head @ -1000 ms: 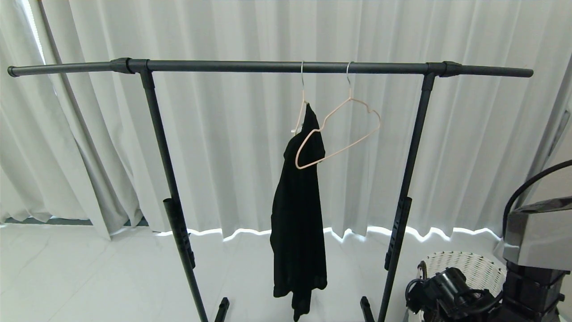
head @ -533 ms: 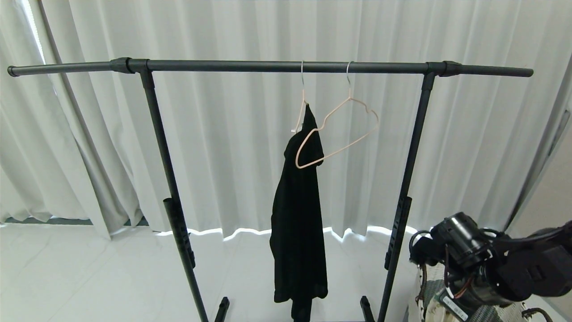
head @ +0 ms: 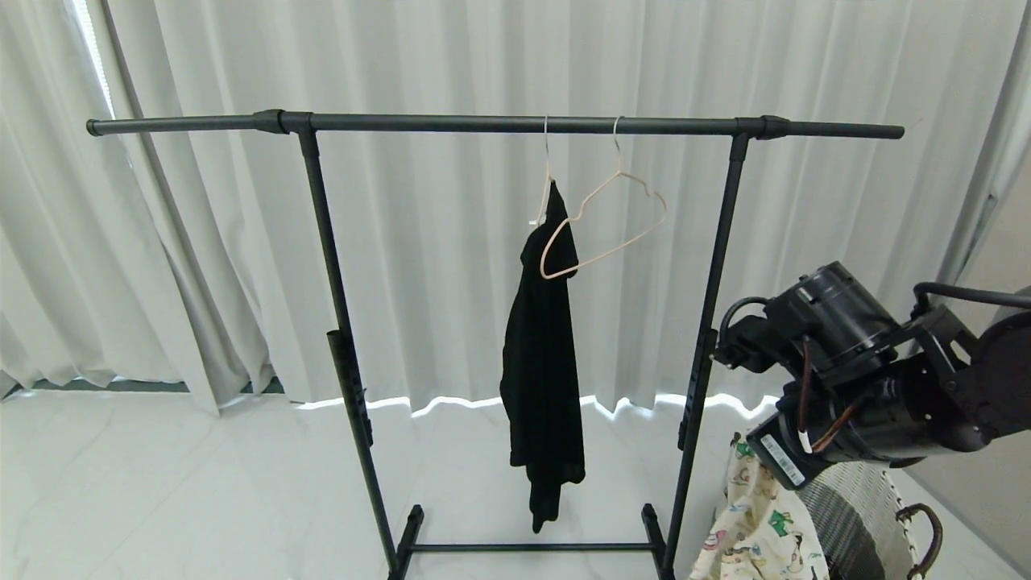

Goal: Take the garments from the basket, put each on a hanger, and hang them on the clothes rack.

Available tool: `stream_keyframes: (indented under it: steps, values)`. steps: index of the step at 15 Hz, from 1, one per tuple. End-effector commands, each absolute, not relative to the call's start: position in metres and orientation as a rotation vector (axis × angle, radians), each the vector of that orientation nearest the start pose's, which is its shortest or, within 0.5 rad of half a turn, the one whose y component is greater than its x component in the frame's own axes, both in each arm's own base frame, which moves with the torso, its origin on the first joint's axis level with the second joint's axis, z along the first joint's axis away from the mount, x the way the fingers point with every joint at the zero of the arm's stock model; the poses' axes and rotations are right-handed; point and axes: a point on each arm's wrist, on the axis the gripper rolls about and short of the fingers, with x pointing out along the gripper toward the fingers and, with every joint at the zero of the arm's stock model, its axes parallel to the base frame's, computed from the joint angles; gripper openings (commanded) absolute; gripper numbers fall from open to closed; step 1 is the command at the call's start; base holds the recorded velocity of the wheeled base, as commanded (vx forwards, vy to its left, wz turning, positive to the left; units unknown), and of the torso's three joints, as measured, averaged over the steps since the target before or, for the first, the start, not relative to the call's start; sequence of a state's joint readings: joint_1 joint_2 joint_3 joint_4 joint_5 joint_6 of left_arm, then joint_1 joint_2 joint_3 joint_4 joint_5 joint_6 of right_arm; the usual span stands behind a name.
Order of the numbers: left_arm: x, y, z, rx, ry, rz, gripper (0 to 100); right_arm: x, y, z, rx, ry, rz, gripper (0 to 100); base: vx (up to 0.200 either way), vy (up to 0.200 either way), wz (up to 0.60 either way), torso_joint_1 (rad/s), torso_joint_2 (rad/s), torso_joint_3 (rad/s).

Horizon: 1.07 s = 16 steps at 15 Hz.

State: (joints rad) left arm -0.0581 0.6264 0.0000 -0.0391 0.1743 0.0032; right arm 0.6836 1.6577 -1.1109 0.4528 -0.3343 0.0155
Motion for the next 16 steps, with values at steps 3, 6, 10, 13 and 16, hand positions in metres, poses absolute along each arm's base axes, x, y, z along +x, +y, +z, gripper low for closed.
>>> stream_keyframes:
  steps: [3, 6, 10, 13, 16]
  values:
    - [0.025, 0.000, 0.079, 0.037, 0.545, 0.007, 100, 0.207, 0.193, 0.209, -0.455, 0.793, 0.397, 0, 0.000, 0.000, 0.00, 0.000, 0.00, 0.000]
    - [0.015, 0.000, 0.078, 0.038, 0.473, -0.042, 100, 0.208, 0.223, 0.225, -0.399, 0.727, 0.453, 0, 0.000, 0.000, 0.00, 0.000, 0.00, 0.000]
    - [0.003, 0.000, 0.080, 0.043, 0.320, -0.168, 100, 0.206, 0.242, 0.232, -0.373, 0.700, 0.491, 0, 0.000, 0.000, 0.00, 0.000, 0.00, 0.000]
    - [-0.008, 0.004, 0.089, 0.098, 0.131, -0.417, 100, 0.205, 0.245, 0.235, -0.362, 0.690, 0.500, 0, 0.000, 0.000, 0.00, 0.000, 0.00, 0.000]
    - [0.042, -0.018, 0.206, -0.042, 0.121, -0.405, 100, 0.204, 0.247, 0.236, -0.357, 0.686, 0.506, 0, 0.000, 0.000, 0.00, 0.000, 0.00, 0.000]
